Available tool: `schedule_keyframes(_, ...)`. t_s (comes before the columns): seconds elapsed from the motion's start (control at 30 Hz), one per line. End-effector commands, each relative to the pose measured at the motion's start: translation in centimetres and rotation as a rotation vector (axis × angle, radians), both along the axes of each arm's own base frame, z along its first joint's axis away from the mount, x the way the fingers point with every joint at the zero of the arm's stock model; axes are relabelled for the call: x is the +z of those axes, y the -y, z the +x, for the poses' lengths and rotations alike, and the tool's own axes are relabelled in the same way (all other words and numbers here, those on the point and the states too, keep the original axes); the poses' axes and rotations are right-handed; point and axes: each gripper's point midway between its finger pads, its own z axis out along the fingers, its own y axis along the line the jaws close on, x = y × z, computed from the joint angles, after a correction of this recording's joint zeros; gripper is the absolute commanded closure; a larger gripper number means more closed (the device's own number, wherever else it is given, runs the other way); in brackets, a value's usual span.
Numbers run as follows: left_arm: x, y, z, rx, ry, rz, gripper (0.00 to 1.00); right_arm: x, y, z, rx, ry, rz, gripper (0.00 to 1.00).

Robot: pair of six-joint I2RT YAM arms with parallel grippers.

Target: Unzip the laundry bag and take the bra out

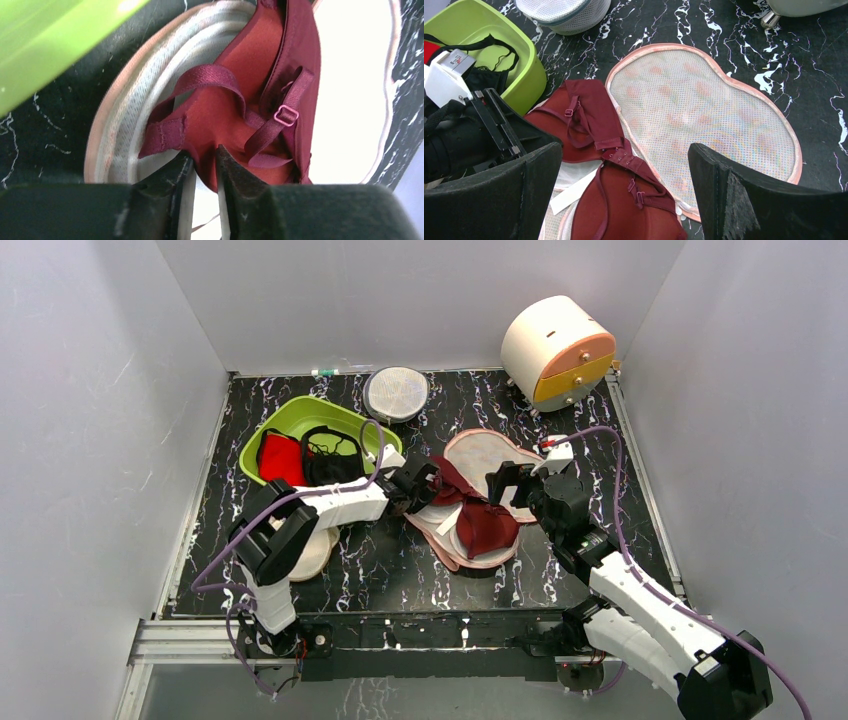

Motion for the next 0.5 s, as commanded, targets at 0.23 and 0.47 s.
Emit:
schedule_keyframes(0.23, 5.5, 1.6, 1.9, -0.080, 0.195, -0.171, 1.00, 1.8, -0.1, 0.4, -0.004, 0.070, 0.034, 0.02)
schedule_keyframes(0.47, 11.8, 2.5, 0.9, -0.220, 0.396, -0.305, 1.00, 3.1, 0.0, 0.1, 0.001, 0.092, 0.052, 0.02)
